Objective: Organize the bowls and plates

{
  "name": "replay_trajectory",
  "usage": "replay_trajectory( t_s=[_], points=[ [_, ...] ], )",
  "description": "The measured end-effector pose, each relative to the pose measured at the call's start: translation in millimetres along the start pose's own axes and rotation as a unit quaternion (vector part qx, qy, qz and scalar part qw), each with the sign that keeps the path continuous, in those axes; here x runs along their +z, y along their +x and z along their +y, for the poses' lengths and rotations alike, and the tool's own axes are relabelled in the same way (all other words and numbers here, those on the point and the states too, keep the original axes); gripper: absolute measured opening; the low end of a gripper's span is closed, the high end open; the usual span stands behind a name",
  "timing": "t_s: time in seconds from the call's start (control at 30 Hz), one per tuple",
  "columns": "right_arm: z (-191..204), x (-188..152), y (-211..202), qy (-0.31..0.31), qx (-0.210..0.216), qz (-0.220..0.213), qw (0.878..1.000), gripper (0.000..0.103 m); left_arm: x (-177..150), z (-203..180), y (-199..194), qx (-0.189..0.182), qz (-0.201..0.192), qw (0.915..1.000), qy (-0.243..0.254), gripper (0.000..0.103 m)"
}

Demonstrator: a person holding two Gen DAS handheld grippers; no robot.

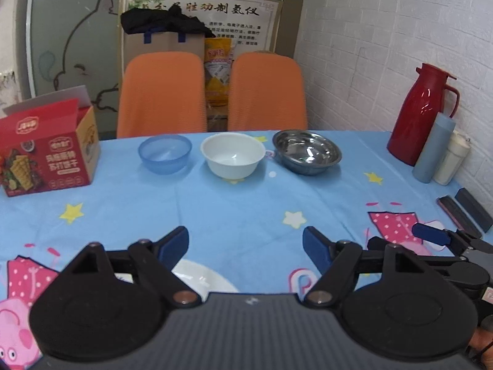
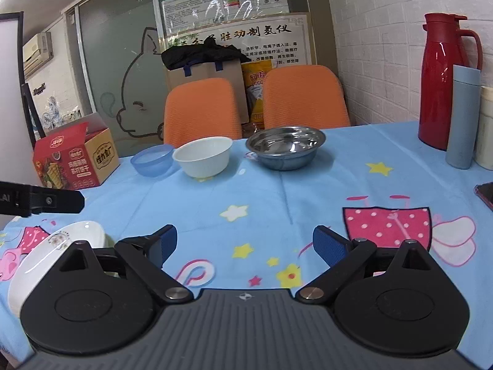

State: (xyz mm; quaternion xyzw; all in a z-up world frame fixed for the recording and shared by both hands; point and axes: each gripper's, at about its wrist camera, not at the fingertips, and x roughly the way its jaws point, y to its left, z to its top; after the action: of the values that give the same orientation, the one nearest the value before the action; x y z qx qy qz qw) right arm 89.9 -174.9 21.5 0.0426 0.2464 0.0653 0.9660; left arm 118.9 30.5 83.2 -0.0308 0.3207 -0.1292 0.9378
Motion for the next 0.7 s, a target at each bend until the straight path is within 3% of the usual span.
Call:
replay_trajectory(
  t_s=[0.13, 0.33, 0.47, 0.63, 0.7],
  points=[
    [-29.0, 24.8, 11.1, -0.007, -0.018, -0.005, 1.000, 0.103, 36.0, -10.6, 29.4, -0.047, 0.011, 0.9988, -0.012, 0.076],
    [-66.4, 70.6, 41.2, -0.012, -0.039, -0.015, 0.999, 0.103, 90.4, -27.5, 92.5, -0.085, 0.018, 0.9962, -0.008, 0.076],
    [-82.9, 95.2, 75.0, -0.022, -0.041, -0.005, 0.999, 0.103, 116.6, -30.2, 151.3, -0.131, 0.062, 0.9886, -0.041, 0.074],
    [-96.0, 104.9, 129.9, -0.013, -0.021, 0.052, 0.998, 0.103, 148.0, -34.1, 221.4, -0.107, 0.079, 0.9910, -0.014, 0.070],
    [-98.8, 103.9, 145.6, -0.009, -0.019, 0.064, 0.998, 0.103, 157.8, -36.6, 247.1, -0.115, 0.092, 0.9891, -0.004, 0.069]
  ],
)
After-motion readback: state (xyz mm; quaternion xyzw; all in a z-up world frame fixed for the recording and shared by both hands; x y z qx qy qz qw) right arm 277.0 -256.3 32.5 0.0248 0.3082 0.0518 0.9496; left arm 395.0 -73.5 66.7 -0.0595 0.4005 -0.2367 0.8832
